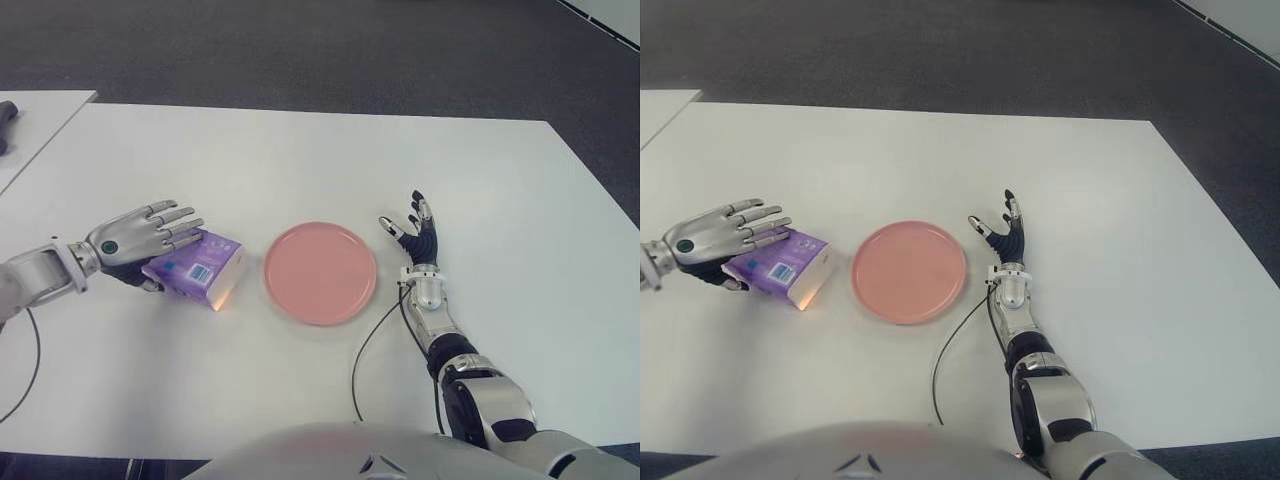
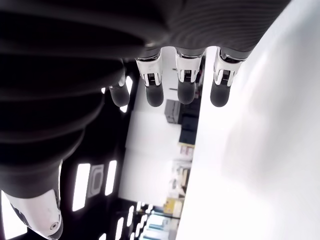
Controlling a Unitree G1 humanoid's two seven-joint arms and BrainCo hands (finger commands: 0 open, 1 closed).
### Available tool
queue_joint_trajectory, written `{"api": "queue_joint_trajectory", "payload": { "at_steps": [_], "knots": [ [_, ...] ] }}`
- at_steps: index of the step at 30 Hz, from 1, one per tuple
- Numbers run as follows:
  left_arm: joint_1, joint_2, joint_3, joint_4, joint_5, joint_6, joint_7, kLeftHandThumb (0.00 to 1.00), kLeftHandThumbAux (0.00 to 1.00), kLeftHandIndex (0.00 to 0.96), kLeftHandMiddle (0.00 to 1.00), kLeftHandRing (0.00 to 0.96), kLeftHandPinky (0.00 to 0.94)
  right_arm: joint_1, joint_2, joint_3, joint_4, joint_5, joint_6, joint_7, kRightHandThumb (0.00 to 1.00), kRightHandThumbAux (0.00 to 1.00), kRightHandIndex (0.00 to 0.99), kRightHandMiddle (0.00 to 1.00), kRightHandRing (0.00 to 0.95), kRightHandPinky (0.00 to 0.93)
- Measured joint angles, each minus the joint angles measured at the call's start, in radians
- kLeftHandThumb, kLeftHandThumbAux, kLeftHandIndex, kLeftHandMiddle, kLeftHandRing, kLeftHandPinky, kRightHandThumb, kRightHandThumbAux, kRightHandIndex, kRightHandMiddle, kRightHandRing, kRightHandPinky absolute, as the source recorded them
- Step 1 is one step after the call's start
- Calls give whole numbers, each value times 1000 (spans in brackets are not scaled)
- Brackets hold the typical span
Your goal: Put the tissue paper into the plate.
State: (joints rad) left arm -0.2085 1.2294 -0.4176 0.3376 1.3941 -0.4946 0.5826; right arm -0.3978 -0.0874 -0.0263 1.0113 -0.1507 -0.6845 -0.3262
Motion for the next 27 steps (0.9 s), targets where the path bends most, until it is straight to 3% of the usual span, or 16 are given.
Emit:
{"api": "queue_joint_trajectory", "payload": {
  "at_steps": [27],
  "knots": [
    [-38, -77, -86, 104, -34, 41, 59, 477, 271, 0, 0, 0, 0, 38, 8, -25, -67, 18, 4, 26, 23, 788, 32, 8, 0, 7]
  ]
}}
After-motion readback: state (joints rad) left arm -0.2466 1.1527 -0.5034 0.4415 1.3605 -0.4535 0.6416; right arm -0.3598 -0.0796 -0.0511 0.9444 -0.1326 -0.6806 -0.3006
